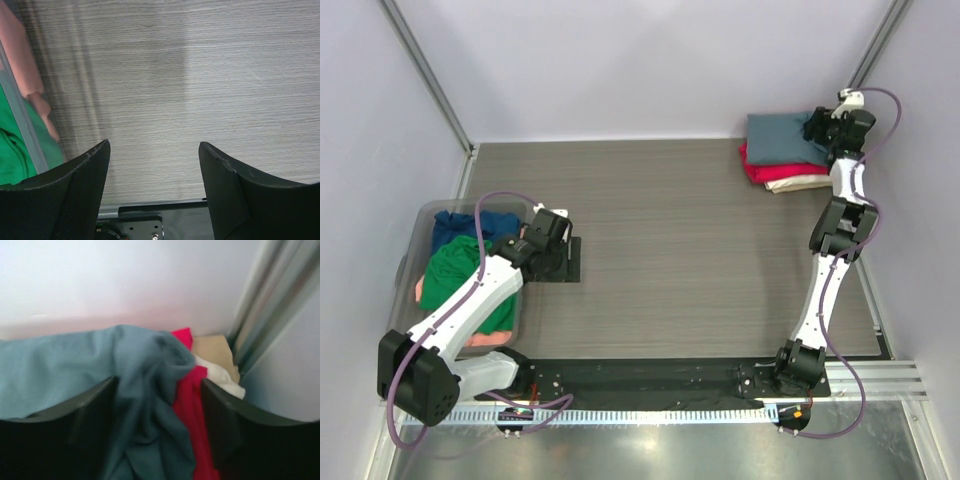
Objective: Fold and stack the t-shirts
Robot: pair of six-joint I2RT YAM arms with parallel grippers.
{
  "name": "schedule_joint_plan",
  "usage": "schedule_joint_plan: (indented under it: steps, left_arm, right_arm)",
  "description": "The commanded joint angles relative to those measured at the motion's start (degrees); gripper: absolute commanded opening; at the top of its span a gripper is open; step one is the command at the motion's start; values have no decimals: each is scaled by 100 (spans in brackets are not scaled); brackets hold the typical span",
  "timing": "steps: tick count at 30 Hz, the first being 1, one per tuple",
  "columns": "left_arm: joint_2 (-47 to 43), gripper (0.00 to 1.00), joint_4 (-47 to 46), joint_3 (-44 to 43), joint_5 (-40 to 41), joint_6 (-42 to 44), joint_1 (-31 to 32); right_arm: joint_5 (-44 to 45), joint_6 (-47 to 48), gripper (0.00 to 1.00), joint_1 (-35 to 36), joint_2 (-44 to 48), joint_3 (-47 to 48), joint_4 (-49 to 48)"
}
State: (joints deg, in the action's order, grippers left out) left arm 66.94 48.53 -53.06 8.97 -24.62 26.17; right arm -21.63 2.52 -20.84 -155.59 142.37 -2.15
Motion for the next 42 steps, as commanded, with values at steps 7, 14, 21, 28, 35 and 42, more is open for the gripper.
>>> schedule_joint_plan:
  steps: [7,14,21,28,35,42]
  left_arm:
    - [-110,73,-81,-91,26,36,19]
    - [-313,73,-107,-91,-45,80,28]
    - [-418,73,-142,-91,-159,133,28]
    - [-453,73,-142,-91,-203,133,19]
    - [-480,73,-142,-82,-141,116,28]
    - [-374,73,-107,-91,-62,89,28]
  right_arm:
    - [2048,117,90,-16,1222,-858,-1401]
    - [2901,-103,96,-34,2576,-1526,-1184]
    - [1868,-1218,88,-34,3499,-2589,-584]
    - [-421,-2010,72,317,3247,-3031,-630]
    - [-536,-2134,73,353,2141,-2302,-322]
    - [1,-2176,75,-42,1883,-2845,-1338]
